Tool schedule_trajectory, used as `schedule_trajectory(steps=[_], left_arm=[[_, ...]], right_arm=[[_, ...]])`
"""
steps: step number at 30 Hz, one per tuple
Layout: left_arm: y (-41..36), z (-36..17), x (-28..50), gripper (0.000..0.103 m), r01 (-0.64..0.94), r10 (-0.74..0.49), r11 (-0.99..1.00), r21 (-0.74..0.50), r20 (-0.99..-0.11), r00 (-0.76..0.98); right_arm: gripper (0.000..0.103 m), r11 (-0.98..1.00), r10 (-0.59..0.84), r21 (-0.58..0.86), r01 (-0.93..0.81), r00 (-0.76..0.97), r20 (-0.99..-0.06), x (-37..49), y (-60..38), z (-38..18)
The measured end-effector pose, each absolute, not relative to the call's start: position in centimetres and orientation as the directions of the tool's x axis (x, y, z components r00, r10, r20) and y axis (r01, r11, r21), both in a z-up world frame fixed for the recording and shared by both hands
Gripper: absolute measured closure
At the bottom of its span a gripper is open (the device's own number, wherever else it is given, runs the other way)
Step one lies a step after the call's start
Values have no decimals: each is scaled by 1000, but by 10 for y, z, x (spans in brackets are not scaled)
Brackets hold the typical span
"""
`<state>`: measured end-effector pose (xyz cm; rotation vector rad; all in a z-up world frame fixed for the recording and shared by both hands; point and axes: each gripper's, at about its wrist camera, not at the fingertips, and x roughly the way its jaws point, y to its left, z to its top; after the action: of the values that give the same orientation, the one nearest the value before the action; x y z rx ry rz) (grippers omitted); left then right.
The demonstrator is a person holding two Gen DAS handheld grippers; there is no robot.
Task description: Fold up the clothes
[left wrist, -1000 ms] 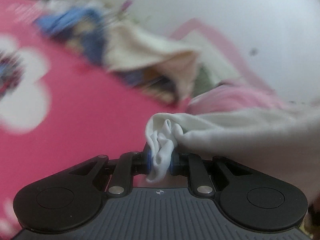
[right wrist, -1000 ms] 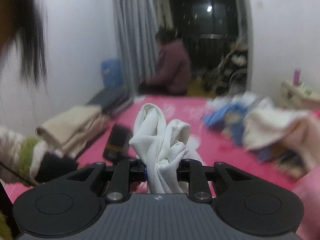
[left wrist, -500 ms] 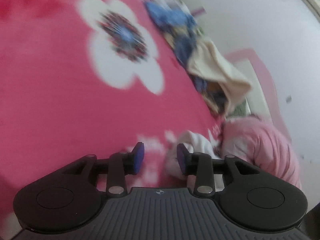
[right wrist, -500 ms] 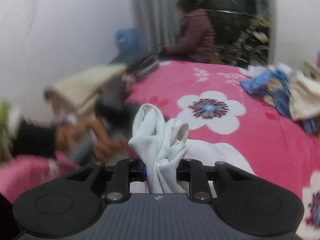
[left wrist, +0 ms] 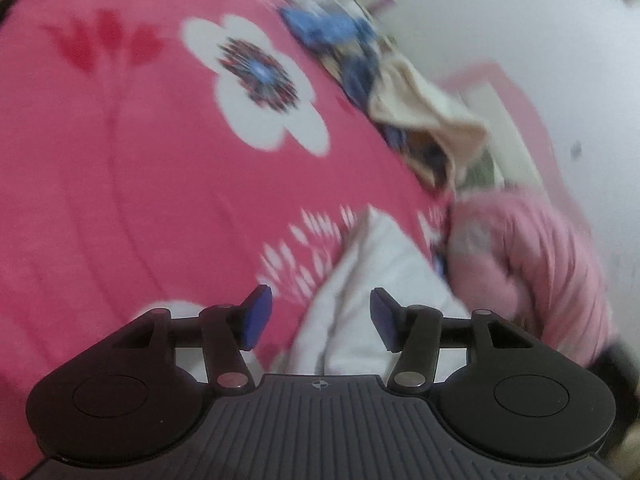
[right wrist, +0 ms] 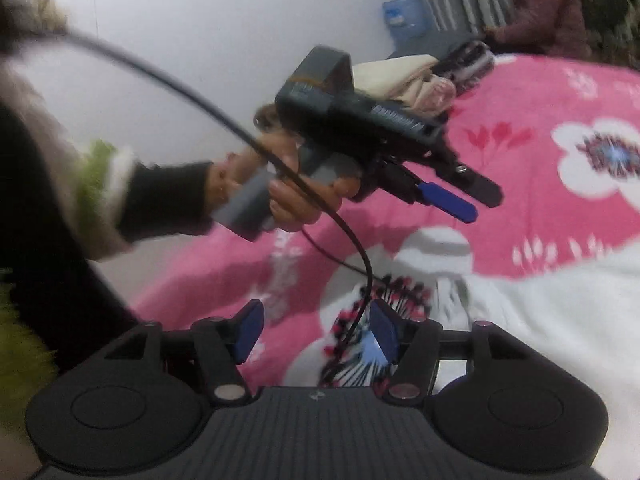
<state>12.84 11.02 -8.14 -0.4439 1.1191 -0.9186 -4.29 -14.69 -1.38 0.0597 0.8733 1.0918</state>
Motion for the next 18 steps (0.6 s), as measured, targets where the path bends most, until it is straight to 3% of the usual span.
schedule_trajectory(steps=[8, 11, 14, 15, 18], left_arm=[[92, -77, 108, 47, 562, -775, 544, -623, -631, 50], [96, -64, 103, 48, 553, -813, 491, -673, -582, 14], [91, -41, 79, 48, 603, -829, 336, -724, -531, -176], [90, -35, 68, 48, 621, -810, 299, -724, -537, -236], [99, -33, 31, 48, 645, -684, 376, -665, -669, -292]], right_arm=[[41, 846, 496, 255, -468, 514, -700, -37, -255, -1], [41, 866, 472, 246, -434, 549, -690, -37, -269, 2], [42, 854, 482, 223, -471, 552, -680, -33, -264, -1], [42, 846, 489, 216, -487, 550, -677, -33, -261, -1], [41, 818, 523, 215, -534, 534, -664, -29, -253, -3]])
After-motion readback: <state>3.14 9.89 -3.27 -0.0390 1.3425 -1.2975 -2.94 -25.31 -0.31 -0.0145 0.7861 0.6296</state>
